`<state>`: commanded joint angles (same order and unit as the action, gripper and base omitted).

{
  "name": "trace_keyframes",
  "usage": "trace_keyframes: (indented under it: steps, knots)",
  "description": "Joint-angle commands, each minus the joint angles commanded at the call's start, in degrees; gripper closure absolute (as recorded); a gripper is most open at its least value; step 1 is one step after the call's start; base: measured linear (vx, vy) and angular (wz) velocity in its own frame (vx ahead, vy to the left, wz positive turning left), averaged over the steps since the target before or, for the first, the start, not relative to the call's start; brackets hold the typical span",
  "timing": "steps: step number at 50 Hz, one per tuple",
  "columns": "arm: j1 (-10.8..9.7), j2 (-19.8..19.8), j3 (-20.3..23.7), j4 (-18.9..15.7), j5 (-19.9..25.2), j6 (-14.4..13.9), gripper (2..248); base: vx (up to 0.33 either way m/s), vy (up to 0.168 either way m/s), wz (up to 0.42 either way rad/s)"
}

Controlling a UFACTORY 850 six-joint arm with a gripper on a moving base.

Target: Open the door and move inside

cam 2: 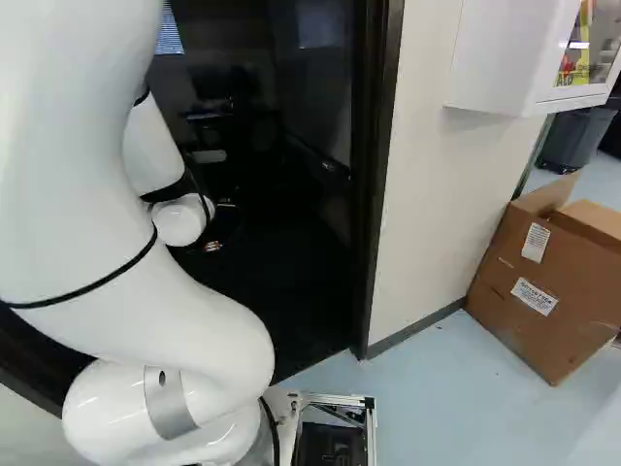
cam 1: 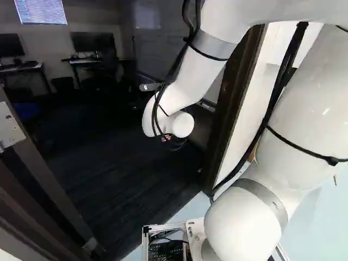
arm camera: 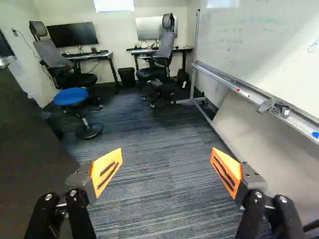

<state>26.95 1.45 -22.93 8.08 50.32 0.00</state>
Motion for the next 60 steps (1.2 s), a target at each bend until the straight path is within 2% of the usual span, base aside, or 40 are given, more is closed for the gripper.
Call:
trace_keyframes:
  steps: [60]
  knots:
    - [-12.30, 2.14, 2.14, 0.00, 0.00, 0.00, 3, 0.000, 0.000, 0.000]
